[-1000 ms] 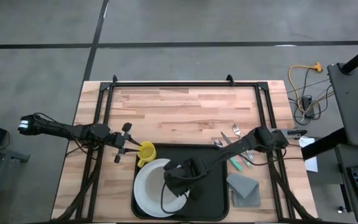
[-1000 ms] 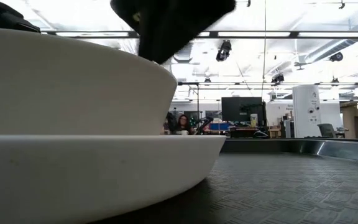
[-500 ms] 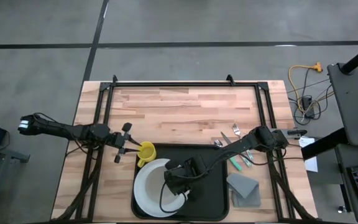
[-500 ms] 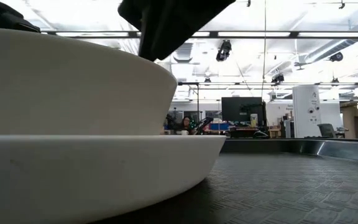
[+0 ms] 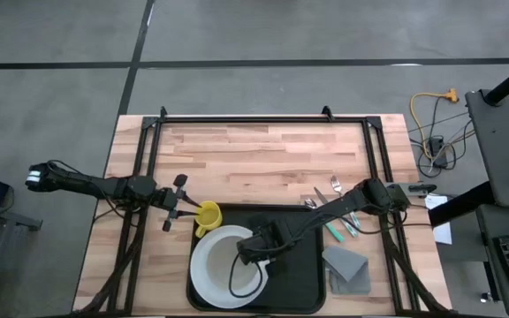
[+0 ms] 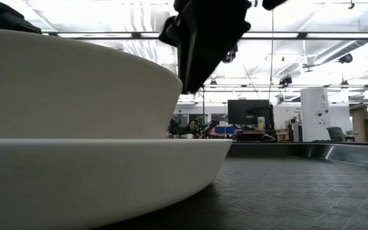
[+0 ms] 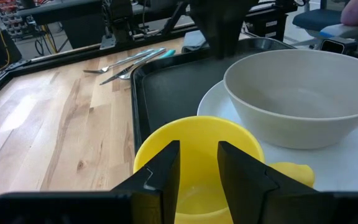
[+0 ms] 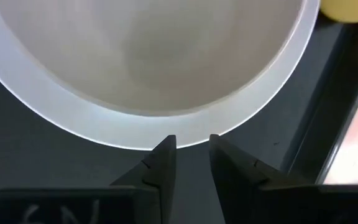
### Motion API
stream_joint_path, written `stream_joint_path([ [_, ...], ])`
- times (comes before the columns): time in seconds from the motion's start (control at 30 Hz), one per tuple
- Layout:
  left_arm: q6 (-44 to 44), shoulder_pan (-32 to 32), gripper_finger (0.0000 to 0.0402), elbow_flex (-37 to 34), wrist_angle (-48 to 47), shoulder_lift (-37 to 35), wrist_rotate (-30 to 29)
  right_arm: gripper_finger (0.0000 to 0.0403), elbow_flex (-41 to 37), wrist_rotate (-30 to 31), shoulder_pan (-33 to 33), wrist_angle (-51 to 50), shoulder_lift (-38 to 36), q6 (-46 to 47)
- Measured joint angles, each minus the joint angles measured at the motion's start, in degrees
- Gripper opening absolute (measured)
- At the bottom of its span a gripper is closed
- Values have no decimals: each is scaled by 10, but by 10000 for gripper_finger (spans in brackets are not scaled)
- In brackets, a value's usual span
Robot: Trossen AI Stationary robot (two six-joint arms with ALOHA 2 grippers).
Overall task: Set up tray
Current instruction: Put the gray bowl on the white plate
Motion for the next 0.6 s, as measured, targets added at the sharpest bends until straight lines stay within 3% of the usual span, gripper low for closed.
stream_joint_path([
  [0.27,0,0,94,0,0,0,0,86,-22,-57,0,24,0,-13],
  [0.6,0,0,94,0,0,0,0,87,-24,-59,0,60,0,-26],
])
